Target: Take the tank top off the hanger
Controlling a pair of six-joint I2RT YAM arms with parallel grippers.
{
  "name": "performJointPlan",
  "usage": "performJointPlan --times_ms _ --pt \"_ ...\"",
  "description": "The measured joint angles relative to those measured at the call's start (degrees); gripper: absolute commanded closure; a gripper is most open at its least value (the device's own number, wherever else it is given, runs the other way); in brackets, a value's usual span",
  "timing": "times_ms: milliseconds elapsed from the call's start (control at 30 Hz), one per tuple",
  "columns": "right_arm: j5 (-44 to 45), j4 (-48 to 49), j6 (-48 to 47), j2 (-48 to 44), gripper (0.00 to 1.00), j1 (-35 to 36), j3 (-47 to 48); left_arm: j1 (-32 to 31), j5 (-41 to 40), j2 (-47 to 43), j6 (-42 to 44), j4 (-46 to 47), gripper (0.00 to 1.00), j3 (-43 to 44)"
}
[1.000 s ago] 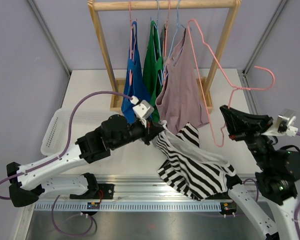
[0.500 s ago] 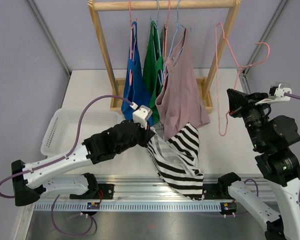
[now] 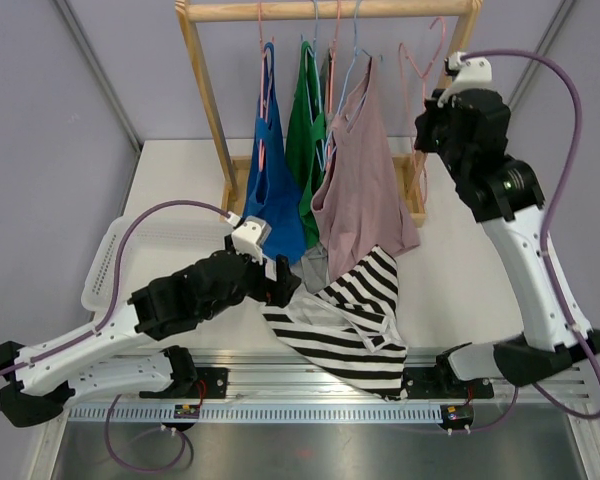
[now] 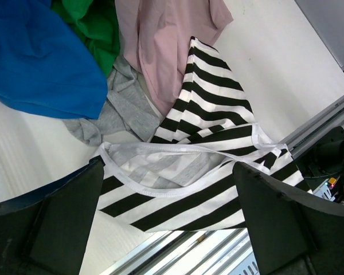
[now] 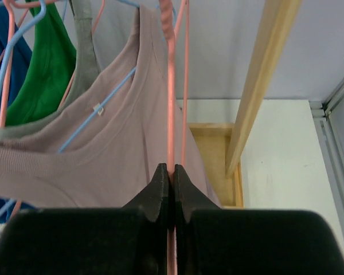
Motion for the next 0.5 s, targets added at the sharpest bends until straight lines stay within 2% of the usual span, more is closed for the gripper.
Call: performJointPlan --times_ms 233,500 --pt "-1.16 -2.60 -2.69 17.25 1.00 -2.19 19.21 -1.70 0.09 -0.98 -0.74 -2.29 0.01 -1.64" --pt "-4.24 -5.64 -3.63 25.49 1.00 -5.79 32.52 -6.16 0.07 4.74 -1.99 -0.79 0.01 -4.42"
